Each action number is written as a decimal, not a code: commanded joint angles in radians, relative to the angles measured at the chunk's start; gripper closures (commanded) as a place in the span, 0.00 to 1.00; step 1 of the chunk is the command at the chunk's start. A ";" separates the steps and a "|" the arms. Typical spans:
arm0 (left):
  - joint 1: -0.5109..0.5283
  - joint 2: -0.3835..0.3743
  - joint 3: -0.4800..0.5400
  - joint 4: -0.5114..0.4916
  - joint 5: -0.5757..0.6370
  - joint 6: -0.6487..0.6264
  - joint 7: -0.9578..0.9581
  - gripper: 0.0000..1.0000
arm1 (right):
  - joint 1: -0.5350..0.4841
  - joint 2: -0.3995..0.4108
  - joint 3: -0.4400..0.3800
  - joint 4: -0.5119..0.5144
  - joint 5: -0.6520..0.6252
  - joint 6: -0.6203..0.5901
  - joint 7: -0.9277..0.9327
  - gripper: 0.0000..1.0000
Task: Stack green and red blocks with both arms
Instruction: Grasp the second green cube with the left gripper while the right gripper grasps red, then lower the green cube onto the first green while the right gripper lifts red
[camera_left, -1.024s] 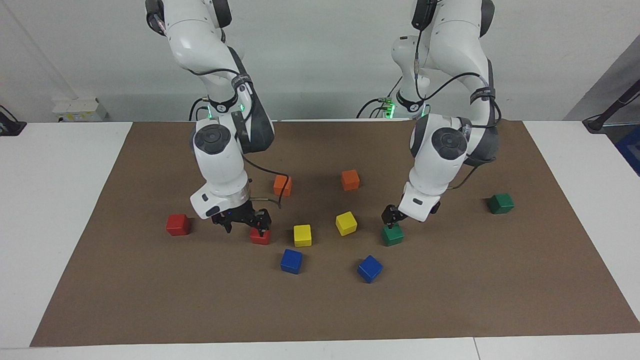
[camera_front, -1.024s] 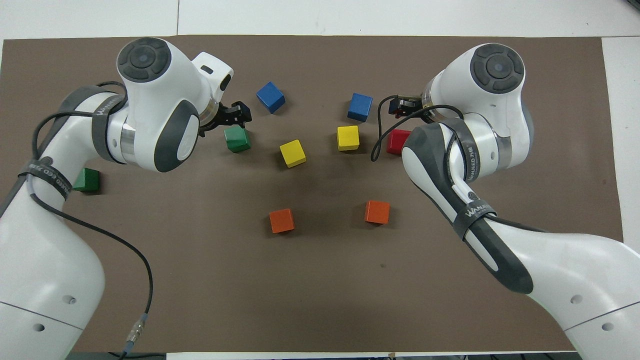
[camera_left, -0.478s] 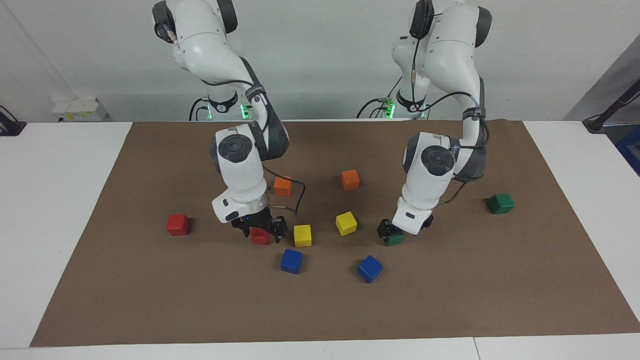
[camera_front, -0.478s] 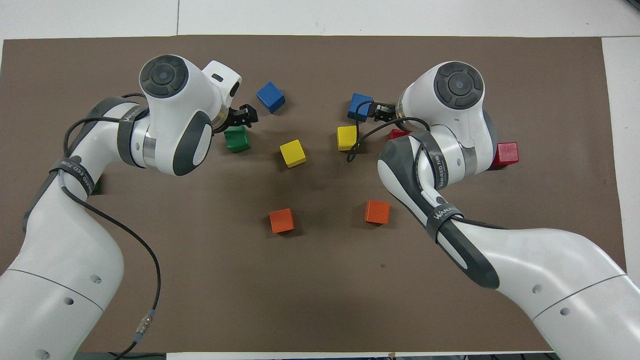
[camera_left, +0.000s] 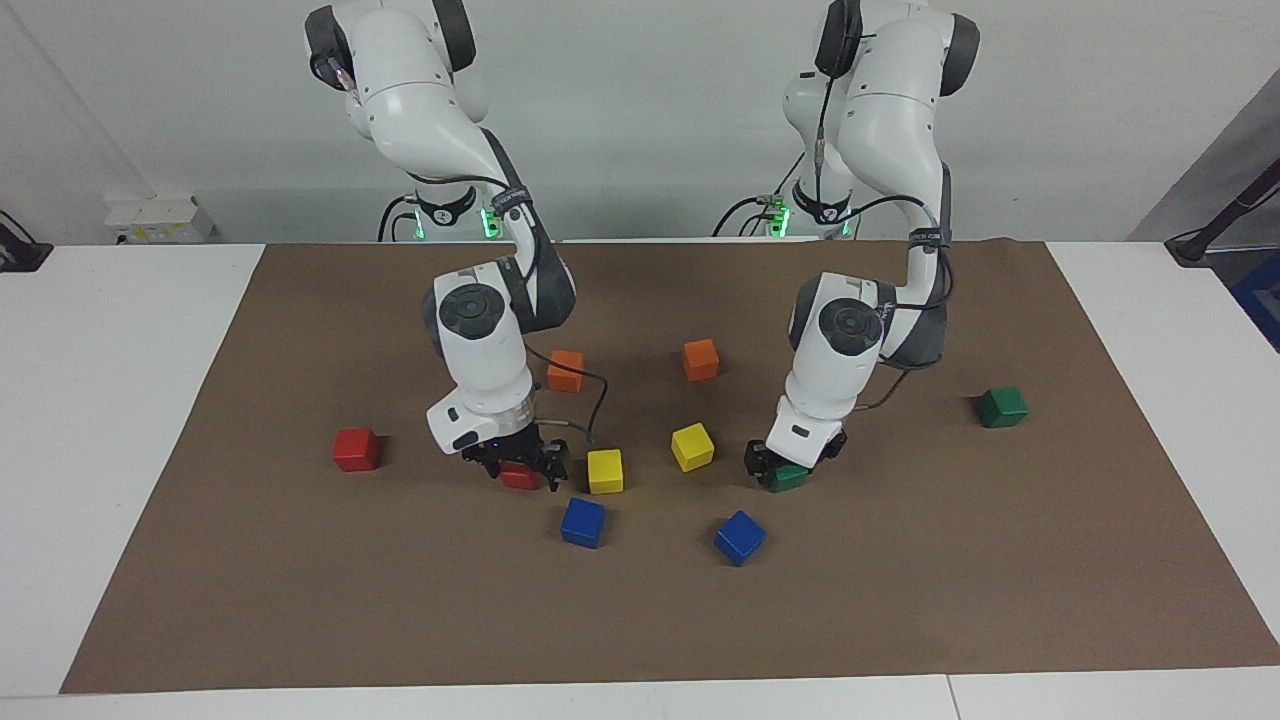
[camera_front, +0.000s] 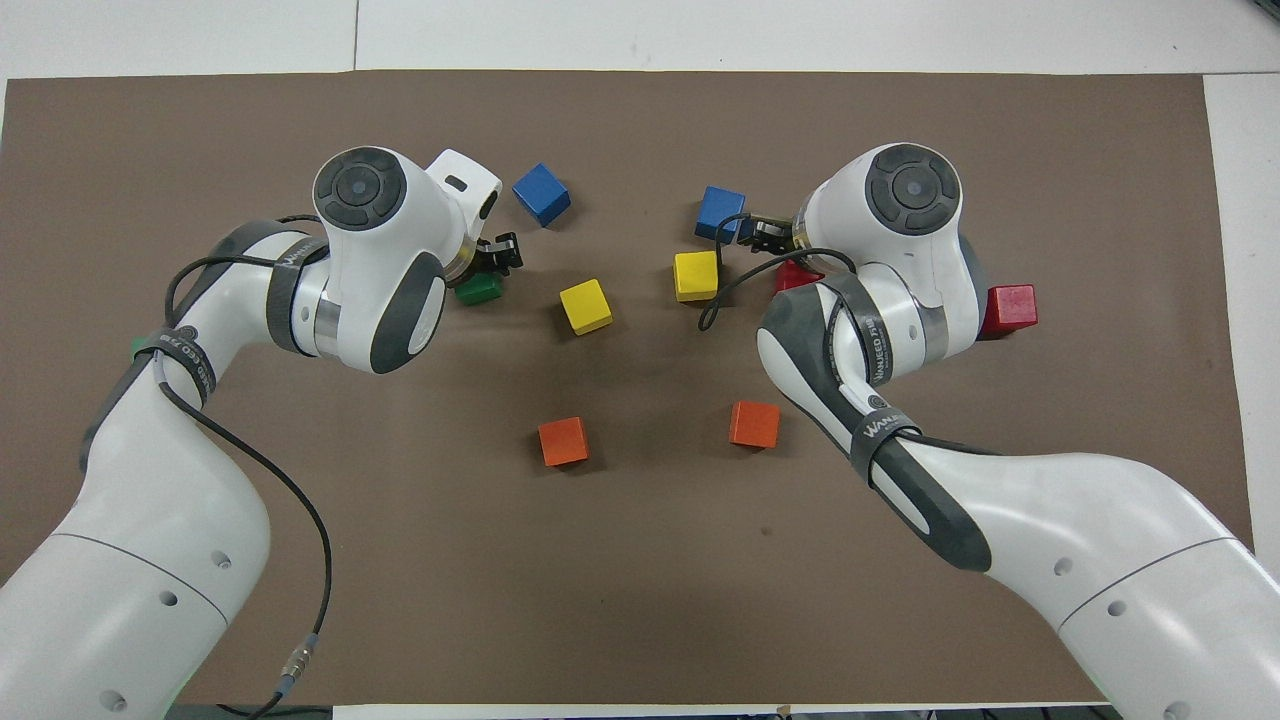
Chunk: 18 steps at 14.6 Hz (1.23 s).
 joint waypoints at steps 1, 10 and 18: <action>-0.023 -0.018 0.016 -0.008 0.058 -0.042 -0.024 1.00 | -0.004 -0.023 0.005 -0.051 -0.010 0.028 0.013 0.00; 0.173 -0.199 0.007 -0.016 0.029 -0.205 0.104 1.00 | -0.006 -0.032 0.005 -0.036 -0.012 0.001 0.008 0.00; 0.512 -0.372 0.011 -0.208 -0.033 -0.225 0.726 1.00 | -0.012 -0.049 0.003 -0.037 -0.012 -0.015 -0.006 0.00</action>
